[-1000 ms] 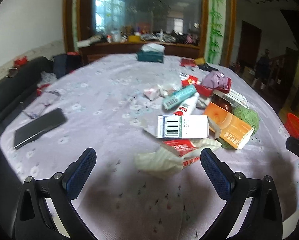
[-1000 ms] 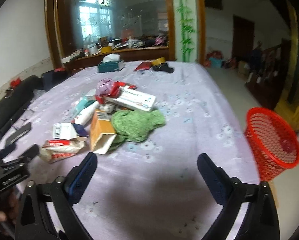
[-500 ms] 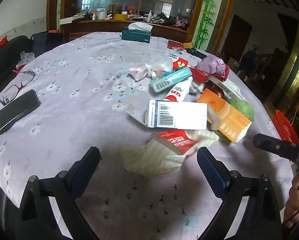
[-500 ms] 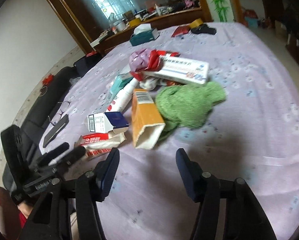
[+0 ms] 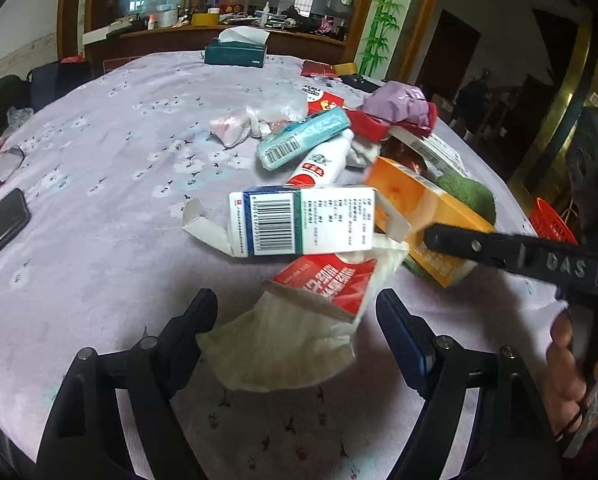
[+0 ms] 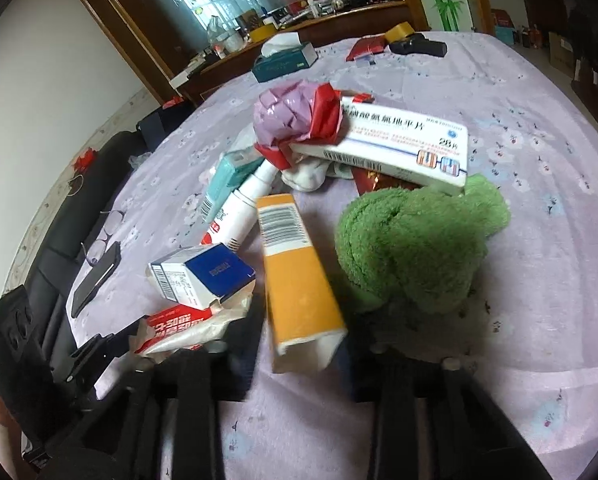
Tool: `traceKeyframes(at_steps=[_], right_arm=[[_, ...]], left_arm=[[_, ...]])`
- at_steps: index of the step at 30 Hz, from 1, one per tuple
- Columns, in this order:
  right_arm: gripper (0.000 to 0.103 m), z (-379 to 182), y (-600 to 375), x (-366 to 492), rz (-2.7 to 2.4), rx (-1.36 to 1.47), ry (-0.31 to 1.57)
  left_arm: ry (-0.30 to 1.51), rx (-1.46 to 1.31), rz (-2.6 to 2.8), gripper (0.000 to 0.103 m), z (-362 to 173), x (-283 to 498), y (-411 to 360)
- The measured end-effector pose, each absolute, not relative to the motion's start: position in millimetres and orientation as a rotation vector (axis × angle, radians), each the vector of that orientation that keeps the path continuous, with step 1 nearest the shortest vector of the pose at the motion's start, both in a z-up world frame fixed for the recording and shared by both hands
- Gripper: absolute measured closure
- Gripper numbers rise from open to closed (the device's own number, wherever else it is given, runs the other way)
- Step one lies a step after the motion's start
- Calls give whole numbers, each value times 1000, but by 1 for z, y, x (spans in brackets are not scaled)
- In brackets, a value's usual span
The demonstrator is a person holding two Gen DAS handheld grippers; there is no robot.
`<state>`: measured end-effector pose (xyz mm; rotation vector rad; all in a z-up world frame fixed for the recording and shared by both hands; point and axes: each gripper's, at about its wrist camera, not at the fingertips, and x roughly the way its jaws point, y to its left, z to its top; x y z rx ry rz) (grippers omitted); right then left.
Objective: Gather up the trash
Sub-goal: 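Grasp the yellow-orange tube box with the right tool while the left tool grasps the tissue packet, then carry both items to the red wastebasket and open both tools to drop them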
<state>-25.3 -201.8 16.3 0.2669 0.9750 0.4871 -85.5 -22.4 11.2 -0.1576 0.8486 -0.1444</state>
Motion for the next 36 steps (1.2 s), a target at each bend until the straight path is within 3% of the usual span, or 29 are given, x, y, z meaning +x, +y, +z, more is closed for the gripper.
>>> traceKeyframes(at_steps=[1,2,4,7,24,36], right_arm=[[79,17,-202,-27,495,270,971],[79,18,-202,-29,492,268,962],[79,23,-204,-39,496,256,943],[79,31,-210,-54,501,258,905],[79,60,-236,-96,503,239,773],[79,79,-314,-108,361,345,693]], left_arm=[[846,-160,-140,29,11,-85,-22],[843,-156,-134,45,10,-86,-21],[835,-157,-140,48,10,-88,-20],[805,-159,-157,62,14,-97,-19],[727,-158,-232,62,49,-131,-31],[668,-54,-382,62,84,-114,-111]])
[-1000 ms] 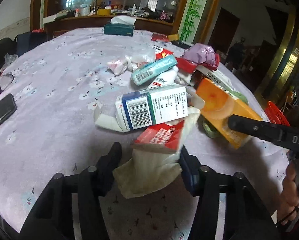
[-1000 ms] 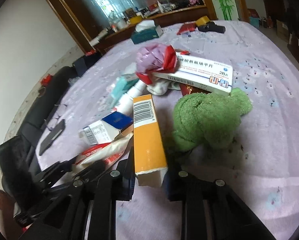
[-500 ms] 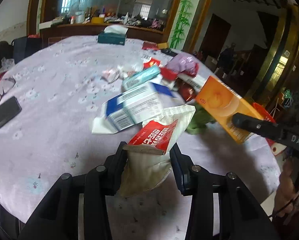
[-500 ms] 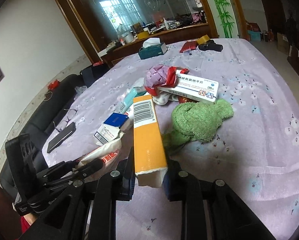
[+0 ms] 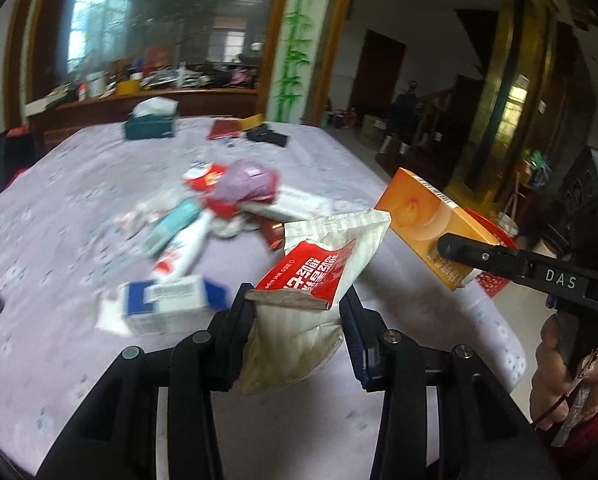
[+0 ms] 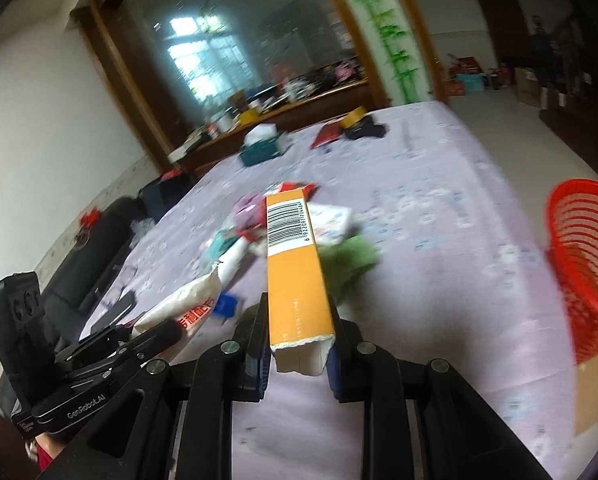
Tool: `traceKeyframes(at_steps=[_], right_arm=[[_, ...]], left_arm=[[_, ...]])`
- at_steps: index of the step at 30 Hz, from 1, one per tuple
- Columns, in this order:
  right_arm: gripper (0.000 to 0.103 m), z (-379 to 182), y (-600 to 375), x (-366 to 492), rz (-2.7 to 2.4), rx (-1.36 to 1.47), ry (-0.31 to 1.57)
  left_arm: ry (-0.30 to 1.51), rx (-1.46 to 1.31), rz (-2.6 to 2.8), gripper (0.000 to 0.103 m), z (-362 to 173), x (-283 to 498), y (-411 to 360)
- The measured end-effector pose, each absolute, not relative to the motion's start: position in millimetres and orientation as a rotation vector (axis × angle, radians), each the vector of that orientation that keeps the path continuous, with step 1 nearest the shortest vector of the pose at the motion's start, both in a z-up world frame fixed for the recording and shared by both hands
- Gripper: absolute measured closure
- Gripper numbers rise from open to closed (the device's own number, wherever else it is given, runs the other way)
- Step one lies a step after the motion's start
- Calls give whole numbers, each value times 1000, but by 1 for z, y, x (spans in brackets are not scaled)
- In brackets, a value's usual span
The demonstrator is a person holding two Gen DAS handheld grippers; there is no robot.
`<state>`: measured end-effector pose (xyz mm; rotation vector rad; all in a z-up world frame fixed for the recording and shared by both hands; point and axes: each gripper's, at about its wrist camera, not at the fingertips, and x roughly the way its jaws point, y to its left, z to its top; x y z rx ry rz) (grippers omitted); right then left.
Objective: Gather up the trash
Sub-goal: 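Carry both items to the red wastebasket and open both tools to drop them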
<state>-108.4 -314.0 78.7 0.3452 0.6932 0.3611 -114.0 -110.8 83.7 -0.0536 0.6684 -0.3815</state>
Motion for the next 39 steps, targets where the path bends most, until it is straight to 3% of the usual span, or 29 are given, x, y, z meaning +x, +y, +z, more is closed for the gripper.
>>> traceKeyframes(at_steps=[24,25,27,28,31,32,39], right_arm=[[79,81,-553,-126,-118,595,591],[79,79,-559,-125,-123,599,594],[77,74,-570,-118,-148,586,615],[77,71,-572,-114,-157,583,630],[54,65,-579,-118,-166,596,633],[52,65,-581,-122,-174,593,625],[51,74,-572,-133,-143,586,592]], left_arm=[[751,33,-705,61,103,-35,-383],[759,30,-710,61,101,-31,-392],[783,25,-708,48,96,-23,-405],[793,16,-704,42,93,-21,-408],[812,7,-708,41,88,-22,-406],[805,20,-701,41,88,-25,-402],[774,4,-642,36,97,-43,-341]])
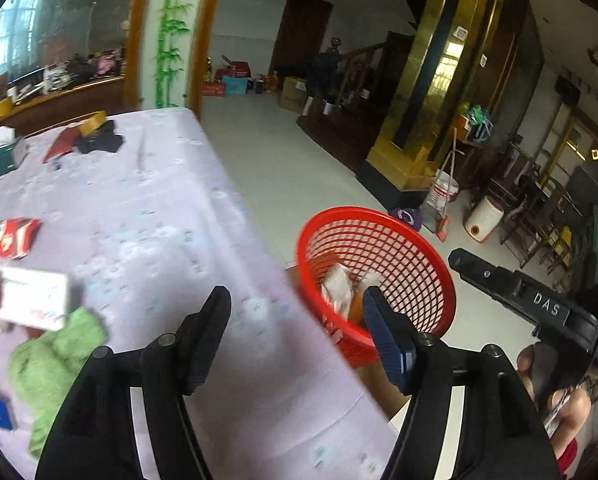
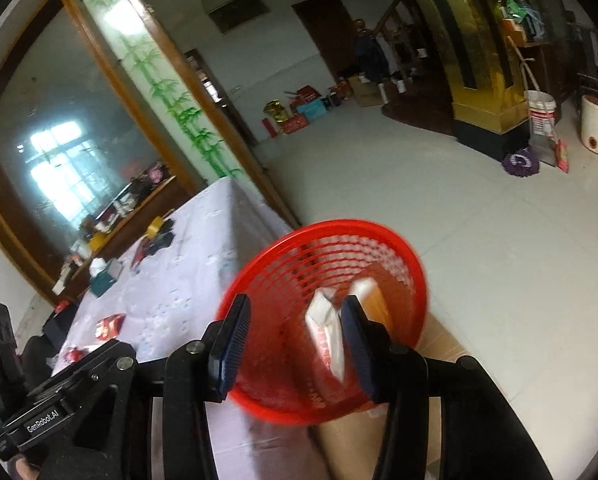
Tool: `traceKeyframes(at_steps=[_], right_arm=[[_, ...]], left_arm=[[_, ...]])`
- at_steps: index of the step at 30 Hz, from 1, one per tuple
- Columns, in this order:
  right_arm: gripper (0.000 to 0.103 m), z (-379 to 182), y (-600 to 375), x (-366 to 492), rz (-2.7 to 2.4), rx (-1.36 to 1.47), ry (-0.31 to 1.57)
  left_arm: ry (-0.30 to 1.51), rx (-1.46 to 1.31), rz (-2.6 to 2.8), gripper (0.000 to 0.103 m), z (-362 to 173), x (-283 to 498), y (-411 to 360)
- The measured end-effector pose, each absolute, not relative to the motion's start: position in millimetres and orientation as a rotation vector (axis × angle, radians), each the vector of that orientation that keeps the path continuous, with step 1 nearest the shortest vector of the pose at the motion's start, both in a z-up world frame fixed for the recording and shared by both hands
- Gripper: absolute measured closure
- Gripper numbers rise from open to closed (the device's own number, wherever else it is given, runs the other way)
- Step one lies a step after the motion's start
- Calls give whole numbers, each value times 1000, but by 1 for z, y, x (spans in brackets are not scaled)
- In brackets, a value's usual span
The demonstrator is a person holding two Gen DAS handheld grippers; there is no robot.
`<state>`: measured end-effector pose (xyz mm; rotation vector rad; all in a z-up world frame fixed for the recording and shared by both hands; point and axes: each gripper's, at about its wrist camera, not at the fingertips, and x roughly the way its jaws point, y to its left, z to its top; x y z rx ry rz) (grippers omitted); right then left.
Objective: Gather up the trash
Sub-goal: 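Carry both items to the red wastebasket and open both tools to drop them, then grasp the green towel with the right tool while the left tool grasps the blue-white medicine box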
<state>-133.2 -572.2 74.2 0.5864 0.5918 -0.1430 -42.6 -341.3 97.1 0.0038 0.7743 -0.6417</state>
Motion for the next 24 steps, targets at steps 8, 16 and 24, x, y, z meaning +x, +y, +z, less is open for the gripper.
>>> traceKeyframes(at_steps=[8,16,24], right_arm=[[46,83,-493,-115,57,499,643],[44,76,-389,-88,255,381,739],[42,61,-333,-74,351,348,835]], left_arm=[[700,-5,-513,33,104,-68,-250],[712,-9,-369,32,86,-86,-158],[733,-111,-192,32,67,-85,-58]])
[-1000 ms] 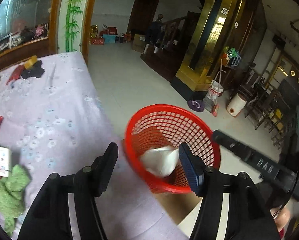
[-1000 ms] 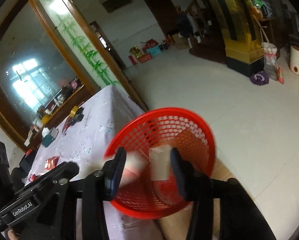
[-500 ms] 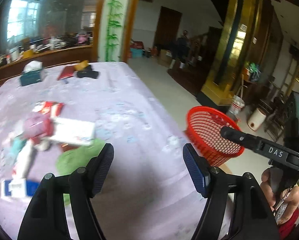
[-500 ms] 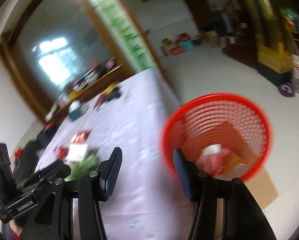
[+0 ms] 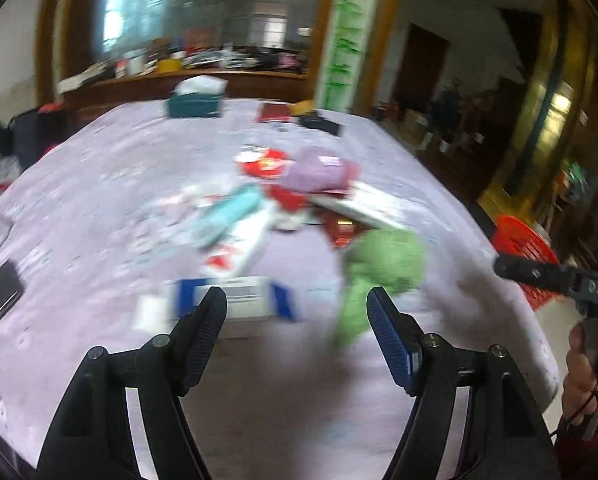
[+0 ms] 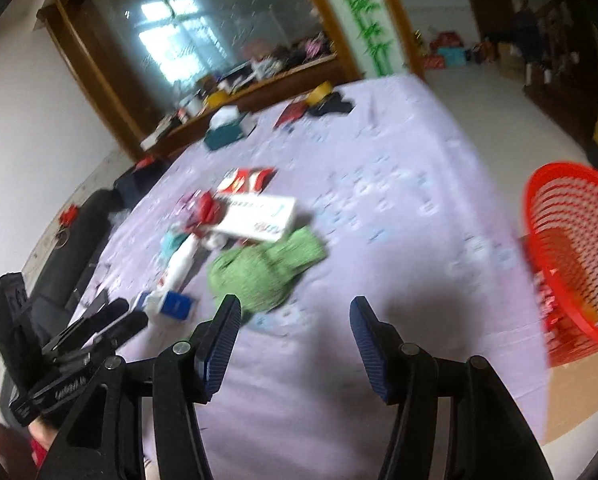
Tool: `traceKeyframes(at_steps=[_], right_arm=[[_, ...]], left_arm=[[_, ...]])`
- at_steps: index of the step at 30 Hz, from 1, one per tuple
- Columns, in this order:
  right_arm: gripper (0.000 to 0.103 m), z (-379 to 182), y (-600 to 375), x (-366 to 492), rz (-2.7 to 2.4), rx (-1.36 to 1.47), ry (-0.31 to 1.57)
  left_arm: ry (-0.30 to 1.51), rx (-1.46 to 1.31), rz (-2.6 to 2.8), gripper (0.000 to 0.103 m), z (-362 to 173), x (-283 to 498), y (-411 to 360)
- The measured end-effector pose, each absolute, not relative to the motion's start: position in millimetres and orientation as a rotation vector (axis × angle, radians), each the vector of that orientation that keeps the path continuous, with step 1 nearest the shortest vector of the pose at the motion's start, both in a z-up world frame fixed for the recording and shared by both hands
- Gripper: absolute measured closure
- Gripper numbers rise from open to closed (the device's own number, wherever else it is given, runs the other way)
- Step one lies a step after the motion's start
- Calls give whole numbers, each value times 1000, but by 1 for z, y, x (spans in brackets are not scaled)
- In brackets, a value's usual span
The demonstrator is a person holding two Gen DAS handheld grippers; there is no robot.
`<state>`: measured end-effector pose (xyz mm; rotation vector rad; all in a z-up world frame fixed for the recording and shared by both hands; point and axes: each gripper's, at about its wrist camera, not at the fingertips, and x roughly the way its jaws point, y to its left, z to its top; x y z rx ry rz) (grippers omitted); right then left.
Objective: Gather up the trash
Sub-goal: 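Grasp the green towel with the right tool while the left tool grasps the blue-white medicine box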
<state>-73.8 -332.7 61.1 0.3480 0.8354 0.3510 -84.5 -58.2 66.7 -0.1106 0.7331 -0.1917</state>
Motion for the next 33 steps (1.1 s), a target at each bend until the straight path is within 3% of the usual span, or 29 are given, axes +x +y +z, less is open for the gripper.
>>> traceKeyframes(at_steps=[3,5,6,18,19,23,33], right_arm=[[37,59,-317,-66,372,347,867],[19,57,-308,-59,378,368,878],[17,55,-303,-52,371,384,885],[16,25,-237,4,297,264,989],[18,22,-235,6,287,261,993],[42,21,-237,7,250,233,978],[46,37,-259,-25,328,287,954]], left_arm=[[736,-183,-112,32,66,-78,-16],[735,-241,-76,32,65,-77,7],[735,-267,-70,32,65,-77,17],[783,-240,-114,27,57,-58,19],[790,-228,-125,23,57,-54,17],[843,-181,-195,23,47,-34,6],[933,-75,-407,23,30,-29,-8]])
